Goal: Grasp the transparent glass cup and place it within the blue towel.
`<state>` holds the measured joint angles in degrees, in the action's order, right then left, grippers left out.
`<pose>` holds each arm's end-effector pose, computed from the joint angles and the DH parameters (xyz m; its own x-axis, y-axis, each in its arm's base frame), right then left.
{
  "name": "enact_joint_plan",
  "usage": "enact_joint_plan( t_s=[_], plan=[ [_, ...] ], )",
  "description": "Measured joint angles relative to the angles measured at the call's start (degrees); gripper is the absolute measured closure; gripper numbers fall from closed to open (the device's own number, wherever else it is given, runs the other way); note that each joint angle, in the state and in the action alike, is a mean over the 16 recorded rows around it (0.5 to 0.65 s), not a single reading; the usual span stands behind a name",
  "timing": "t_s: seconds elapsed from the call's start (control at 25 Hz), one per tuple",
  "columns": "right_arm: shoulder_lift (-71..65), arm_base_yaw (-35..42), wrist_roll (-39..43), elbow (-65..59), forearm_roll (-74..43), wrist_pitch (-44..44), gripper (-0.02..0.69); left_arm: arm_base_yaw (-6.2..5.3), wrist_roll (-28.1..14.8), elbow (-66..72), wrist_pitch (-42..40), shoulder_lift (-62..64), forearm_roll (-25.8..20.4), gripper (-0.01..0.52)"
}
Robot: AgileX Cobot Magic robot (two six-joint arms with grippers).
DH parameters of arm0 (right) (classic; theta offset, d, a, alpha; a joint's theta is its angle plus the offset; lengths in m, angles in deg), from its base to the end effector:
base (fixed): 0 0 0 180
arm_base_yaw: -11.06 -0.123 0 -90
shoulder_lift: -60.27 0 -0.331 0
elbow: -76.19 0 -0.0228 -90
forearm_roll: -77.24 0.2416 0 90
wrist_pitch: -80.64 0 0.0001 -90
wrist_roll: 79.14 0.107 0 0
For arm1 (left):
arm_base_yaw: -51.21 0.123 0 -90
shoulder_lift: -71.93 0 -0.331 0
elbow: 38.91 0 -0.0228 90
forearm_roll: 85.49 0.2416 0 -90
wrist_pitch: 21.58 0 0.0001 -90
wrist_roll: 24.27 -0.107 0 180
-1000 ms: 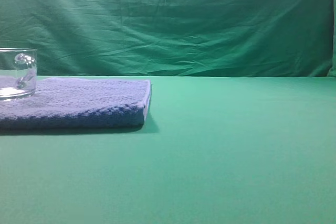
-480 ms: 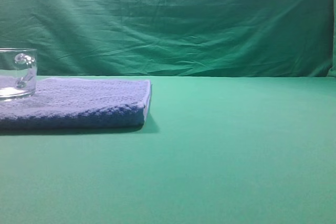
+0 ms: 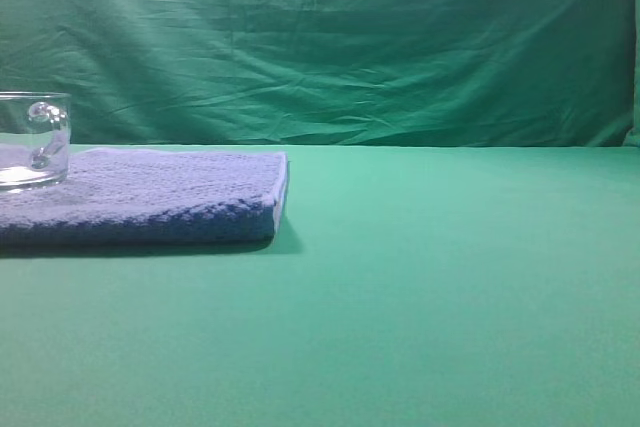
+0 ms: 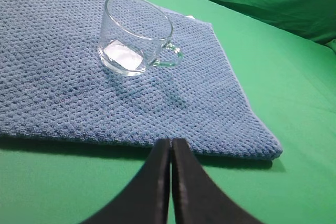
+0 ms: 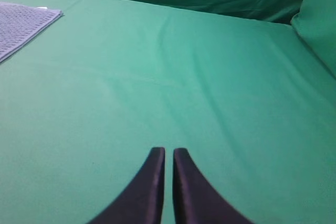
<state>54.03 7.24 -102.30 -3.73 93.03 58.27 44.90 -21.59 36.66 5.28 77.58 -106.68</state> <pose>0.0110 0.0119 0.1653 -0.2767 -0.1659 -0.9465 -0.2079 0.9720 -0.1096 0.0051 -0.0182 0.1849 -0.3600 -0.3281 -0.8733 0.1406 0.9063 -0.3985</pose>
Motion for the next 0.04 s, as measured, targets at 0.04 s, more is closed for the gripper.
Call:
enact_joint_plan(
  t_s=[0.04],
  plan=[
    [0.0, 0.0, 0.0, 0.0, 0.0, 0.0, 0.616, 0.0, 0.0, 0.0, 0.0, 0.0, 0.0, 0.514]
  ],
)
